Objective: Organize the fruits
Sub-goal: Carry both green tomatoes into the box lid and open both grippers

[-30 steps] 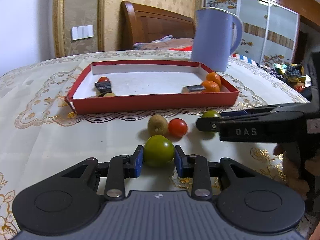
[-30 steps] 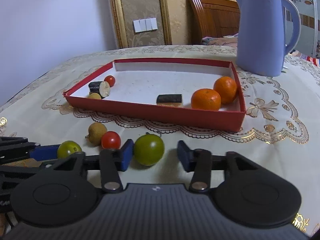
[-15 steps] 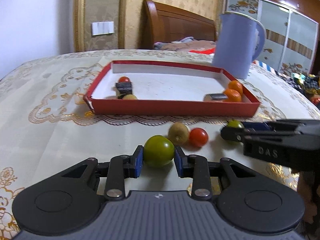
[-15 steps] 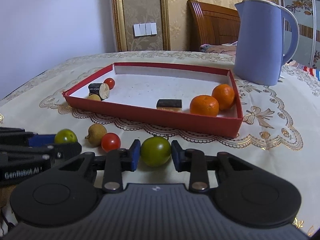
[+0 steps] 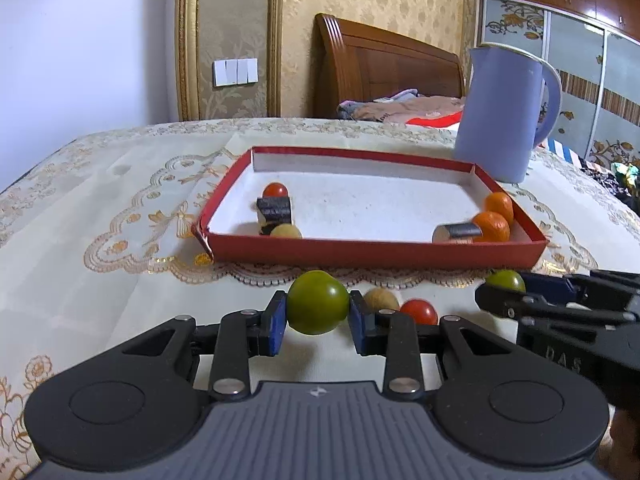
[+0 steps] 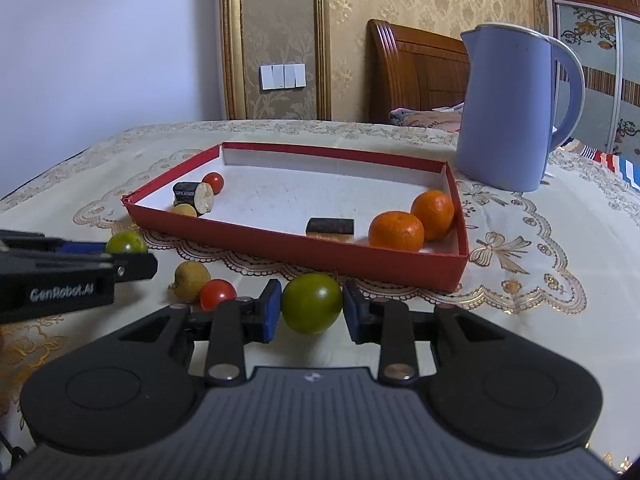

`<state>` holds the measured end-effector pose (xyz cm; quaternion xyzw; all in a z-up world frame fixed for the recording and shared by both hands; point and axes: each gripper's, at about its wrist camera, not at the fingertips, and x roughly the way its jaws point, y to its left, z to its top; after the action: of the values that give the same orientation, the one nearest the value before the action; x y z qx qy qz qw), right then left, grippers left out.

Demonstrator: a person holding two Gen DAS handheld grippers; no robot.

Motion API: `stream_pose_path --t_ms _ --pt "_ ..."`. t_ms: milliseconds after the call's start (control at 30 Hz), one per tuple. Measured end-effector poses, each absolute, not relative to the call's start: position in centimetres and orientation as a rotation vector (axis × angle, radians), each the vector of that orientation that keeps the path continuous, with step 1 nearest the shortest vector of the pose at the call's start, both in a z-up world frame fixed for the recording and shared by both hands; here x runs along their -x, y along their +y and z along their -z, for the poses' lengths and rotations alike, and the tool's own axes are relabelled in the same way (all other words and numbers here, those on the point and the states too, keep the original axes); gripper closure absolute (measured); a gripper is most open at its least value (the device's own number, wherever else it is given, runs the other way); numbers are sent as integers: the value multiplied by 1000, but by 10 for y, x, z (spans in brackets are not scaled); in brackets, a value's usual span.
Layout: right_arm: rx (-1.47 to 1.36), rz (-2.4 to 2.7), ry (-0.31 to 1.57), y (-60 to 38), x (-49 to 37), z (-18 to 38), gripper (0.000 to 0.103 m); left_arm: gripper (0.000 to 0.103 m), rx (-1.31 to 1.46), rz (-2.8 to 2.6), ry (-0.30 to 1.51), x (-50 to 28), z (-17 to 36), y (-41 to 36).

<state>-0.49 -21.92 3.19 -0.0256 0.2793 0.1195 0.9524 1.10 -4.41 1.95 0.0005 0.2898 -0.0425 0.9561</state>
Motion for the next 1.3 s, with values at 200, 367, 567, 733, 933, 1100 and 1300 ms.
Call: stream_pose_path --t_ms 200,367,567,733,933,1100,1300 --pt "65 -231 530 -219 -3 -46 72 71 -4 91 581 -25 -28 -51" --pt "51 -205 508 -222 -19 -53 72 71 -28 99 571 -40 -32 -61" --pt "42 -157 492 -226 -45 -57 72 71 -19 113 566 -62 -36 -68" --pt "32 -136 518 -228 -74 -55 72 71 -40 103 549 -80 -36 -75" --pt "9 -107 581 -226 -113 -44 72 71 -39 100 566 -113 -30 -79" --pt "18 -86 630 -224 -138 -32 72 71 -58 69 584 -136 -21 -82" --pt "36 -78 655 -221 -152 -23 72 71 -42 49 631 -156 -10 -78"
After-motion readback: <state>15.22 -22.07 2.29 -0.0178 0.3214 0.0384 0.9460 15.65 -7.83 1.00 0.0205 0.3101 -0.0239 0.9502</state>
